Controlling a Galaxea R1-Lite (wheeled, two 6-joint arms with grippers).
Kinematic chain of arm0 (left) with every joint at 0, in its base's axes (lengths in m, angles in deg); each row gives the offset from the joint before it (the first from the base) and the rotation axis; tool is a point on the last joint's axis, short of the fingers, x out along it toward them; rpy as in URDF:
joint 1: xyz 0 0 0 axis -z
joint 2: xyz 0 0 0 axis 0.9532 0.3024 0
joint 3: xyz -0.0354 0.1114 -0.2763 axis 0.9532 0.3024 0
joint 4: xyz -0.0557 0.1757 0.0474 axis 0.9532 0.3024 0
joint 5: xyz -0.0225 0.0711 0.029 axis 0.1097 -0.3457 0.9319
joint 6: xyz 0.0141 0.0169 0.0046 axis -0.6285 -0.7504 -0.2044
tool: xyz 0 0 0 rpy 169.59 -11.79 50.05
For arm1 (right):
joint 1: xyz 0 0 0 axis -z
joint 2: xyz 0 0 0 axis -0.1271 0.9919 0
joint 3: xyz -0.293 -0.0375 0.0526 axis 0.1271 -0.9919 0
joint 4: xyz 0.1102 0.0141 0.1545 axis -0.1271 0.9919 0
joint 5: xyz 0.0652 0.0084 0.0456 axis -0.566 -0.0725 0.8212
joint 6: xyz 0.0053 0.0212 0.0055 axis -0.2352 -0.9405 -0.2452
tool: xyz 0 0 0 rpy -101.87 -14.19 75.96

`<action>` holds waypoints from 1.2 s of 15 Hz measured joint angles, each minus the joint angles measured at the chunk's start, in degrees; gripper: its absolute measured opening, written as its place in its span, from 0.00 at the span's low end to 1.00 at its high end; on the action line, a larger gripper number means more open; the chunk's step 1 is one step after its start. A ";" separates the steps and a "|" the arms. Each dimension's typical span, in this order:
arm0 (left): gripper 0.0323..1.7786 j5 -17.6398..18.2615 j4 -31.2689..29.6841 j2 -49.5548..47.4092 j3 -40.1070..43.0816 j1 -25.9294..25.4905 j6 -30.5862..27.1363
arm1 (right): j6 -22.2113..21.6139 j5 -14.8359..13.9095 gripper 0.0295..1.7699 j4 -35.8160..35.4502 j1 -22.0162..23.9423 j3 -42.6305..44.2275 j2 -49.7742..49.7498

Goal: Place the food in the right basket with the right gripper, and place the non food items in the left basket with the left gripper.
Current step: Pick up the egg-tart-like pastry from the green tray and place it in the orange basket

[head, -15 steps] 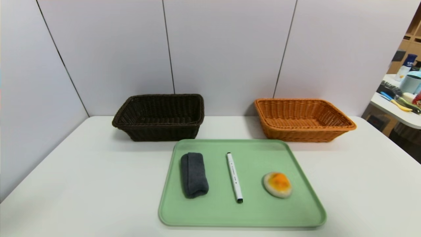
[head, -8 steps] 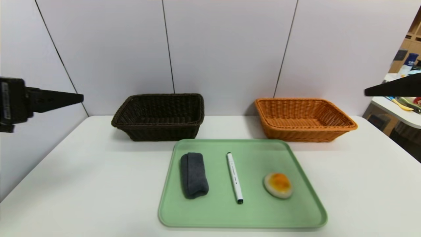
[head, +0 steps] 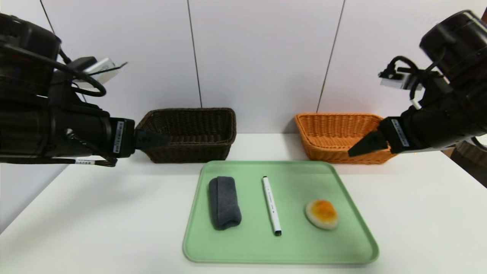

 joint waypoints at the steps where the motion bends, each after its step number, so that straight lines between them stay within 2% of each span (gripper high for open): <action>1: 0.95 -1.16 0.09 0.90 0.13 1.49 0.74 | -0.13 -0.30 0.96 1.56 -0.49 0.07 1.52; 3: 0.95 -1.68 0.35 2.12 0.27 3.23 0.96 | -1.34 -0.52 0.96 4.13 -1.38 0.20 4.52; 6: 0.95 -1.71 1.74 3.13 0.41 3.95 1.05 | -5.58 -0.55 0.96 4.71 -3.67 0.30 8.55; 9: 0.95 -1.71 1.95 3.27 0.55 4.33 1.16 | -6.52 -0.48 0.96 6.28 -6.74 0.30 11.20; 11: 0.95 -1.68 1.96 3.24 0.57 4.74 1.15 | -9.40 -0.50 0.96 6.56 -9.01 0.30 12.96; 13: 0.95 -1.68 1.99 3.24 0.57 4.91 1.16 | -9.89 -0.72 0.96 6.69 -10.25 0.33 14.37; 16: 0.95 -1.62 1.96 3.24 0.85 4.96 1.07 | -10.00 -4.14 0.96 6.97 -11.24 0.16 16.26; 18: 0.95 -1.60 1.90 3.24 1.27 4.96 1.15 | -9.97 -5.21 0.96 8.20 -11.48 0.22 17.64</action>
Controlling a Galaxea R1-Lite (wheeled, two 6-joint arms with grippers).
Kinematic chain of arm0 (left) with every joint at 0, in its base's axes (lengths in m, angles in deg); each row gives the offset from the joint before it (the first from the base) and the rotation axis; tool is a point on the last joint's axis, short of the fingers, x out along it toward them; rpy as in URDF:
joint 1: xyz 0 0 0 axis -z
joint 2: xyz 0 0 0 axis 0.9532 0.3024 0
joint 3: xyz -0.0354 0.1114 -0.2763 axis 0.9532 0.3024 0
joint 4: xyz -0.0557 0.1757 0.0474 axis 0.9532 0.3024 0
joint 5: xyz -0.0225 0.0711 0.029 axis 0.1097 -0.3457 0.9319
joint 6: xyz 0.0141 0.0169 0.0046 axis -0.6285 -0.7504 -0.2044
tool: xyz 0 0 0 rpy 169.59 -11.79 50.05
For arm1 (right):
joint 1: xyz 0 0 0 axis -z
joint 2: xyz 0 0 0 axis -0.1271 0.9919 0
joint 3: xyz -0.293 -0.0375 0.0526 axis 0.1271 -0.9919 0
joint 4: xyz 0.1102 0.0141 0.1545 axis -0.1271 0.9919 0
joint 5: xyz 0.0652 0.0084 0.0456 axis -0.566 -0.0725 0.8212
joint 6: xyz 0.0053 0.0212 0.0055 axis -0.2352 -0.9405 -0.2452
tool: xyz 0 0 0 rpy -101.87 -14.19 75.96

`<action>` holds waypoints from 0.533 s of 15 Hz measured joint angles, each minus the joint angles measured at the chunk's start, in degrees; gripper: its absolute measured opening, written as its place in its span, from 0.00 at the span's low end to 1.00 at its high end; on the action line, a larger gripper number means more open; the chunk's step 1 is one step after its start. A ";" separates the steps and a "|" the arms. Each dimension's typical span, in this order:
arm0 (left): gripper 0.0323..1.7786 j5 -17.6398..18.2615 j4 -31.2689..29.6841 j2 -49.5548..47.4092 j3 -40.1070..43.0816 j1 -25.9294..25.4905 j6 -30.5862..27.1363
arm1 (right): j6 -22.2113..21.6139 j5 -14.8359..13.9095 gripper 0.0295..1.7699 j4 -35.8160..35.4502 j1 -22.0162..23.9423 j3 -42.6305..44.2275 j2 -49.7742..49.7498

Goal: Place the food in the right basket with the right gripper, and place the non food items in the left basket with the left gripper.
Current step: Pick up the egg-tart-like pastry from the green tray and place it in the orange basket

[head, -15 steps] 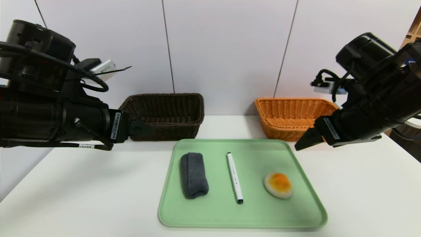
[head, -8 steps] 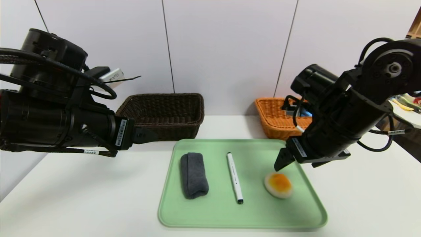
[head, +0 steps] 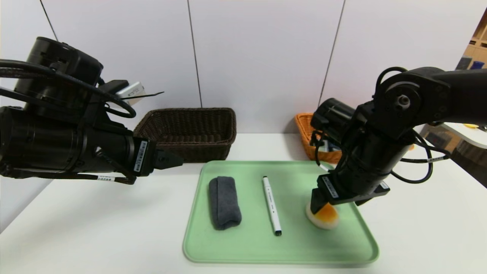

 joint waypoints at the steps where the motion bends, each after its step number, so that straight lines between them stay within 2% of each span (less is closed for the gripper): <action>1: 0.95 0.02 -0.13 0.00 0.13 0.00 0.00 | -0.02 0.01 0.96 0.09 -0.01 0.06 0.63; 8: 0.95 0.09 -0.16 -0.11 0.38 0.26 0.09 | -1.10 0.48 0.96 -0.24 -1.16 1.18 4.36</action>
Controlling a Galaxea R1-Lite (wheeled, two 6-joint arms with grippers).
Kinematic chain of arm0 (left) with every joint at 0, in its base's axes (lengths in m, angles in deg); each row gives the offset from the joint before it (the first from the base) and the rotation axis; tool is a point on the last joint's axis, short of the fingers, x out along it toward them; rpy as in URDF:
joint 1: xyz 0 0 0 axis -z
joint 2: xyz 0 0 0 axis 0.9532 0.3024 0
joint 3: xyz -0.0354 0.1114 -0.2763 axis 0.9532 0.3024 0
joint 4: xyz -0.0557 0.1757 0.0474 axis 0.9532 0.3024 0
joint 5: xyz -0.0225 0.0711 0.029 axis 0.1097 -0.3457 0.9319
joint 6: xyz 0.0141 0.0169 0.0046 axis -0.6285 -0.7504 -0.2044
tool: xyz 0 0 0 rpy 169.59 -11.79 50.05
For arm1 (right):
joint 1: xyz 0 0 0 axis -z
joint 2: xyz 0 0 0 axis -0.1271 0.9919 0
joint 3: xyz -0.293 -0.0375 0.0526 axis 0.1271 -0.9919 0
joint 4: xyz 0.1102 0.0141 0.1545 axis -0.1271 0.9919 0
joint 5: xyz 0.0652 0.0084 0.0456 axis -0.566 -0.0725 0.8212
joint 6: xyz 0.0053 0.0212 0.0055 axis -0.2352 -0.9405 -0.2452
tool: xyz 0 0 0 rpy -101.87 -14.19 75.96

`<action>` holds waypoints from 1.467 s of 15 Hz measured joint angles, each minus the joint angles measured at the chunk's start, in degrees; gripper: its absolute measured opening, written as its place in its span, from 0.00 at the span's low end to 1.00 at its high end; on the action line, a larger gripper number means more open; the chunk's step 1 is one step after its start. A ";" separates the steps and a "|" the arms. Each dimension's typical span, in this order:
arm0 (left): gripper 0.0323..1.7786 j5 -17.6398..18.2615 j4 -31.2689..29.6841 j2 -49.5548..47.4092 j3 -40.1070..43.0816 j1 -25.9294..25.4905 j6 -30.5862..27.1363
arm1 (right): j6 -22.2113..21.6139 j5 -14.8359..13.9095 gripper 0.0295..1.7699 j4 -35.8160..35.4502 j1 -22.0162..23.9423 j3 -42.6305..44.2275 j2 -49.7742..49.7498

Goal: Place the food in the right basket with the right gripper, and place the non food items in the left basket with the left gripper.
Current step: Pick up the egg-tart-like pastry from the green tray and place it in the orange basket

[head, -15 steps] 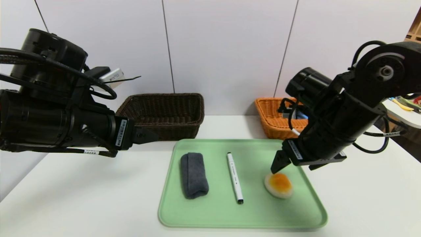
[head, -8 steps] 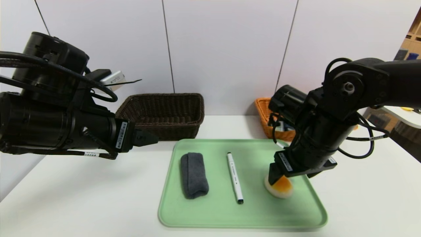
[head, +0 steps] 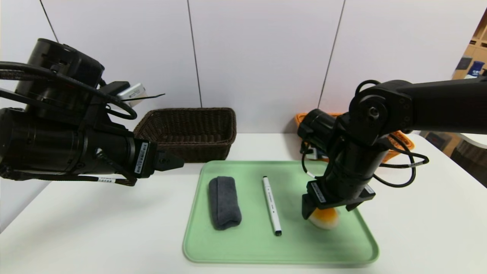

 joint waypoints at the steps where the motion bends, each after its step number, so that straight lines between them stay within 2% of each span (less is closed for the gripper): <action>1: 0.95 0.00 0.05 0.00 0.04 0.00 -0.02 | -0.17 0.05 0.96 0.05 -0.06 0.44 0.46; 15: 0.95 0.05 0.02 -0.18 0.00 0.11 0.76 | -0.17 0.48 0.96 -0.37 0.88 2.34 4.60; 18: 0.95 0.09 0.05 -0.22 0.04 0.11 0.76 | -0.12 1.90 0.96 -0.30 0.93 2.29 4.72; 22: 0.95 0.09 0.05 -0.22 0.09 0.09 0.80 | -0.12 2.15 0.96 -0.30 1.01 2.26 4.74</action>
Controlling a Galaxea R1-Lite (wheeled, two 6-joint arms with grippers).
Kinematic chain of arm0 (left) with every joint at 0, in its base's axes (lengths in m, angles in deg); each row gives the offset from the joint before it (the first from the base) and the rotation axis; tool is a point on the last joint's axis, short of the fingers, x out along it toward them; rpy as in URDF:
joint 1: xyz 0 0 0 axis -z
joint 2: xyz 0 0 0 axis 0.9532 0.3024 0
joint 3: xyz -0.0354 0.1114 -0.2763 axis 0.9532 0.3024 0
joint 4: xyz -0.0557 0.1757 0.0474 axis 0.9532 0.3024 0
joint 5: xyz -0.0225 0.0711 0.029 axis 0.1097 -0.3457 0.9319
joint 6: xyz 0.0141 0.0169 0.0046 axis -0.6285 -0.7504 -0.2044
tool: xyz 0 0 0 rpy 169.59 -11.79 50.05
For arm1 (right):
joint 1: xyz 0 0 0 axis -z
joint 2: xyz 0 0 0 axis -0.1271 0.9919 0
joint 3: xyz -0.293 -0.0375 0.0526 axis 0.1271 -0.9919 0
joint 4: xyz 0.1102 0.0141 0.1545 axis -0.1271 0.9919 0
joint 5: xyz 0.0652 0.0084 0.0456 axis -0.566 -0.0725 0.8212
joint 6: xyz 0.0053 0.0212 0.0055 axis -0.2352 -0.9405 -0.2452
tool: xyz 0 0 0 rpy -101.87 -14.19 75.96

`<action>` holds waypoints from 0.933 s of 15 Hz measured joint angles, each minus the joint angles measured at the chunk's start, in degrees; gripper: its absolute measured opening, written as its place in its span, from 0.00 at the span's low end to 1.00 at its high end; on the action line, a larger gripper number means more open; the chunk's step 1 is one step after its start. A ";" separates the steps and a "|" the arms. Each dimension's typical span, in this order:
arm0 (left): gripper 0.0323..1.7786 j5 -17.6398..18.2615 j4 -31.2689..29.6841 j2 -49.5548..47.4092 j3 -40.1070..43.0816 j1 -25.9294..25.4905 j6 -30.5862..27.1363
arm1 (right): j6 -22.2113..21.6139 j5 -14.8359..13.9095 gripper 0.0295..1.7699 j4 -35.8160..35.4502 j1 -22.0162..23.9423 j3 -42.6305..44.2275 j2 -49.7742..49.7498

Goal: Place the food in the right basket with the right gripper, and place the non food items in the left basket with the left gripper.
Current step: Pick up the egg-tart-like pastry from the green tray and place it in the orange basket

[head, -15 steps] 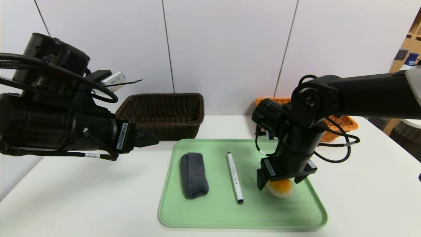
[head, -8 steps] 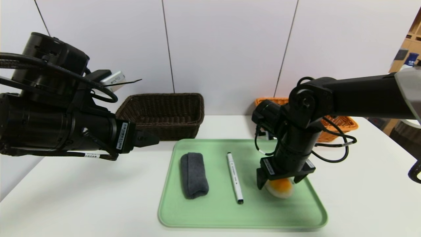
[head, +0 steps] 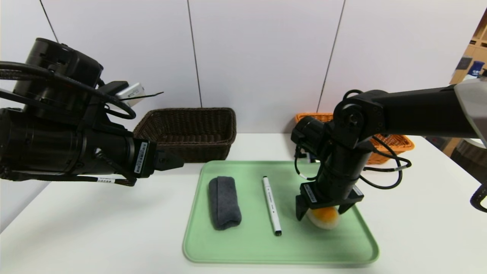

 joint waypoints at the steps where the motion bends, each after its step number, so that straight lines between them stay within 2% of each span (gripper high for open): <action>1: 0.95 0.00 0.00 0.02 0.00 0.00 -0.02 | 0.00 0.00 0.96 0.00 0.15 -0.05 0.00; 3: 0.95 0.00 -0.05 0.04 0.00 0.07 -0.02 | -0.02 0.00 0.96 0.02 0.39 -0.07 0.00; 5: 0.95 0.05 -0.13 0.06 0.00 0.10 -0.02 | 0.01 -0.05 0.75 0.11 0.59 -0.21 0.00; 7: 0.95 0.02 -0.13 0.09 0.00 0.10 -0.02 | 0.33 -0.07 0.59 0.11 0.66 -0.22 0.00; 10: 0.95 0.05 -0.15 0.22 -0.02 0.10 0.00 | 0.69 -0.09 0.42 0.27 0.61 -0.16 0.00; 12: 0.95 0.07 -0.15 0.24 -0.02 0.10 -0.02 | 0.83 -0.20 0.04 0.52 0.55 -0.11 -0.13; 14: 0.95 0.07 -0.13 0.24 0.11 0.10 0.41 | 1.00 -0.29 0.04 0.55 0.39 -0.13 -0.77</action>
